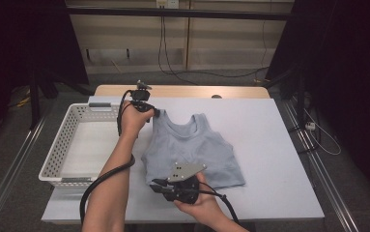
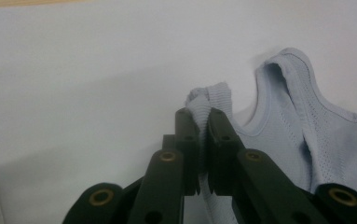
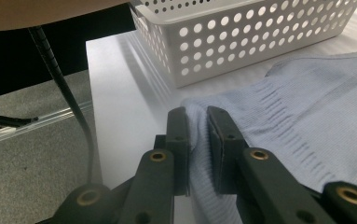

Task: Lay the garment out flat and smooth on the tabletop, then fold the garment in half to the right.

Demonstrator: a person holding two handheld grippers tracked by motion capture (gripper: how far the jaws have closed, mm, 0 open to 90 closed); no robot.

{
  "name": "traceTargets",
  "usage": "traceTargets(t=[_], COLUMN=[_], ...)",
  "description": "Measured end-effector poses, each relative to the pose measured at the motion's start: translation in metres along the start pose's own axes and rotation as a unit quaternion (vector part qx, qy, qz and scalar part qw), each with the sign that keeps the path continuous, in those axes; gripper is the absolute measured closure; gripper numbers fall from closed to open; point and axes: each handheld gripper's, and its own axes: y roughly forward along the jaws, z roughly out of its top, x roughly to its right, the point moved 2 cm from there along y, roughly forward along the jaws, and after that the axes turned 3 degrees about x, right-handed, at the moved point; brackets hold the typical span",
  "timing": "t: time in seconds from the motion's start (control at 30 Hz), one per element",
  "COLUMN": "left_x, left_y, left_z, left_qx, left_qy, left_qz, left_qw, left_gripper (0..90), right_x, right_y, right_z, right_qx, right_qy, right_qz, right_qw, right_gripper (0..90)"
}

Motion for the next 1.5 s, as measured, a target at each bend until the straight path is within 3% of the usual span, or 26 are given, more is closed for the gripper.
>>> traceTargets(t=[1.5], left_x=[-0.011], left_y=[-0.020], left_z=[-0.002], left_qx=[0.005], left_qy=[-0.008], left_qz=[0.022], left_qw=[0.9997], left_gripper=[84.8], right_x=[-0.006], right_y=[0.005], right_z=[0.008], right_qx=[0.007], right_qy=[-0.007], right_qz=[0.010], right_qw=[0.9999], right_gripper=[80.2])
